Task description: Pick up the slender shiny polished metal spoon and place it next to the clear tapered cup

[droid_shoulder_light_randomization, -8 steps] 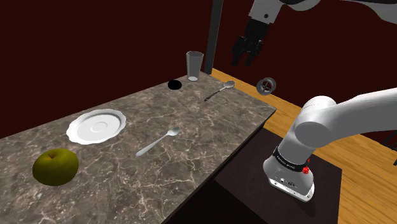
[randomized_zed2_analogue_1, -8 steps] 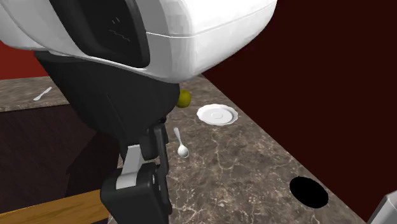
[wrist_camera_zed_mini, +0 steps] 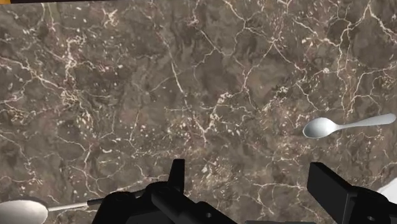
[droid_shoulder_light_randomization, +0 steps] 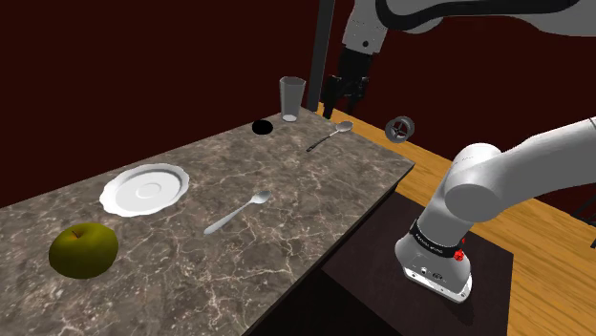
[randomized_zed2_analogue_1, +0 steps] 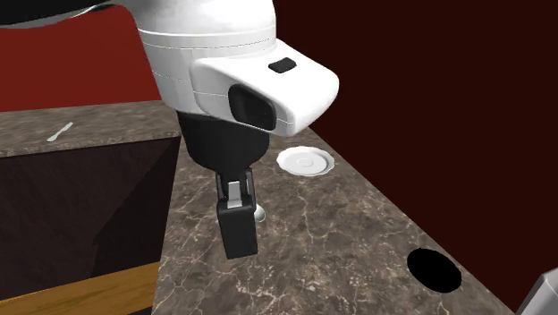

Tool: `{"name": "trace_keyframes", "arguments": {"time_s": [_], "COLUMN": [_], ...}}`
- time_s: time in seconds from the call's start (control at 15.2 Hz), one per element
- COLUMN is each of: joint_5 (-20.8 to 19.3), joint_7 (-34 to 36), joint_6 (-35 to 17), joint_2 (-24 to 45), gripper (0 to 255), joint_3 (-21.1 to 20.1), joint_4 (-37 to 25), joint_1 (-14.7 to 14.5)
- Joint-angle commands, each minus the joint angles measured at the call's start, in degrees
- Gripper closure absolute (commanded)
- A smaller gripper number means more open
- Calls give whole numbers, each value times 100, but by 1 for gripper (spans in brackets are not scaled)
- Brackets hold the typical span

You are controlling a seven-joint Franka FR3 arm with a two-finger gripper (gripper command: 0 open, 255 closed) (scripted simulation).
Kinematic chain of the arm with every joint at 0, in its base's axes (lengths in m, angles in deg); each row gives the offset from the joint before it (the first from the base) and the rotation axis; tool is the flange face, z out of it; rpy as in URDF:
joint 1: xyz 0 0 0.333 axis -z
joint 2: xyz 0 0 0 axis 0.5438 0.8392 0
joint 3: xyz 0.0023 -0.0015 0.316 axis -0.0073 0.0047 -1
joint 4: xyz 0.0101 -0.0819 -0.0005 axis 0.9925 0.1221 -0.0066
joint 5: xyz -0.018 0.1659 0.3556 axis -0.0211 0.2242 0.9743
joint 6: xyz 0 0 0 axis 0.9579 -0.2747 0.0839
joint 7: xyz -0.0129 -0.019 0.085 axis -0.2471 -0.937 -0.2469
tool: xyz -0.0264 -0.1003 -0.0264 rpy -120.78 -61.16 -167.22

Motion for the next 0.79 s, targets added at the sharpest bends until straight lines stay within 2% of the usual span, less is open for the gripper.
{"name": "trace_keyframes", "arguments": {"time_s": [0.0,0.73], "joint_5": [78,239], "joint_7": [147,1128], "joint_6": [-218,-1226], "joint_2": [297,2272], "gripper": [0,0], "joint_3": [-192,-1268], "joint_4": [3,-507], "joint_1": [-77,-446]}}
